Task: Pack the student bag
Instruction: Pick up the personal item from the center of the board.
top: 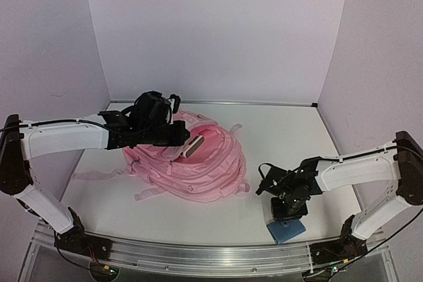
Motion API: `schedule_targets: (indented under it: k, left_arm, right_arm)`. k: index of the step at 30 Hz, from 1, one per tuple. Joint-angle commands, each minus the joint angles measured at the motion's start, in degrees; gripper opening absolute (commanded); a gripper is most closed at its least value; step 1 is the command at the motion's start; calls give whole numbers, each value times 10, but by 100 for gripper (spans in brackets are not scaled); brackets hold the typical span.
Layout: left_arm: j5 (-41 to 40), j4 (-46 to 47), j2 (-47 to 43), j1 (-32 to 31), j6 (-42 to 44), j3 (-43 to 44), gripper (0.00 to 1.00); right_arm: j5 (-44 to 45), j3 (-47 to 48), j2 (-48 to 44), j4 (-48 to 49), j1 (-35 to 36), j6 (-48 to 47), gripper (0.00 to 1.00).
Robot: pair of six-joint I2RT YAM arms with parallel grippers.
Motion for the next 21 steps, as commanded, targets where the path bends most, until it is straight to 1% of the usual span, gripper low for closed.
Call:
schedule_targets:
  k: [1, 5, 8, 13, 16, 17, 19, 20, 21]
  left_arm:
    - [-22, 10, -33, 14, -3, -5, 0]
    - [-21, 10, -35, 15, -5, -7, 0]
    - [-23, 11, -40, 16, -7, -11, 0]
    - [-23, 10, -49, 16, -12, -16, 0]
    - [-26, 6, -60, 17, -15, -21, 0]
    - [-28, 4, -64, 17, -16, -24, 0]
    - [-32, 1, -73, 17, -18, -30, 0]
    - [-34, 0, -77, 17, -19, -34, 0]
    - [-37, -2, -82, 17, -20, -36, 0]
  right_arm:
    - [13, 1, 8, 8, 4, 1, 24]
    - [36, 29, 14, 21, 3, 9, 19]
    - [65, 68, 39, 39, 4, 8, 18]
    - [140, 179, 132, 47, -1, -15, 18]
    - [163, 236, 189, 47, -14, -36, 17]
    - [166, 254, 203, 48, -19, -43, 18]
    - [166, 288, 223, 49, -28, -57, 24]
    - [165, 302, 227, 48, -33, -62, 28]
    - [161, 311, 228, 48, -34, -66, 34]
